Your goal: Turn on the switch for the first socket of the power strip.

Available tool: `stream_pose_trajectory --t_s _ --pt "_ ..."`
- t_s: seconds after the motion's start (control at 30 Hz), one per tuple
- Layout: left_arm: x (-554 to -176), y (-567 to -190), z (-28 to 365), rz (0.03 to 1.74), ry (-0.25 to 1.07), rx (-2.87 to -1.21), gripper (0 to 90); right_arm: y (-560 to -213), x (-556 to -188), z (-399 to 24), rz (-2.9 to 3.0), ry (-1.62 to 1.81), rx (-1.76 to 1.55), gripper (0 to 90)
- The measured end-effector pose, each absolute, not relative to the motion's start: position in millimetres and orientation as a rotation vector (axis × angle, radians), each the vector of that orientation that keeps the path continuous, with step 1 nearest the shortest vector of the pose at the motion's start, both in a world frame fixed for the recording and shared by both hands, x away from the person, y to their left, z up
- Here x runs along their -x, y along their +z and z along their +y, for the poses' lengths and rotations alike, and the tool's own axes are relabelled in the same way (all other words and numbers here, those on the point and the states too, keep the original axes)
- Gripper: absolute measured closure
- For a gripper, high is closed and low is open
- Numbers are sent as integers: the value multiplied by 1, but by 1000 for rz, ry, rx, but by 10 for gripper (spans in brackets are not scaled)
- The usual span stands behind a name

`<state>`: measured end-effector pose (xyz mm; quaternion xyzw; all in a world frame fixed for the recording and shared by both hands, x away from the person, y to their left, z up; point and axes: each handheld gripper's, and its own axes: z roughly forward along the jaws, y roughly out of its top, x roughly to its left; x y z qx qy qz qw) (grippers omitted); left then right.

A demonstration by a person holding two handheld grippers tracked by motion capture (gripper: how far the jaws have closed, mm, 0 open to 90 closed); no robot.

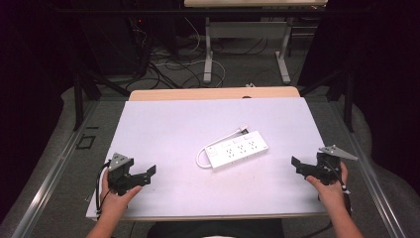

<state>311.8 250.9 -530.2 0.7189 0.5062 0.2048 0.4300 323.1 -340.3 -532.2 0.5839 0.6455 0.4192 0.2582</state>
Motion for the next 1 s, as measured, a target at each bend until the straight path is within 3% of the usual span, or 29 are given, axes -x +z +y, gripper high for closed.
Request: stream_pose_trajectory --t_s 1.0 --pt "-313 -530 251 1264 508 -1798 77 -545 -329 -341 1780 1094 -1591 0"
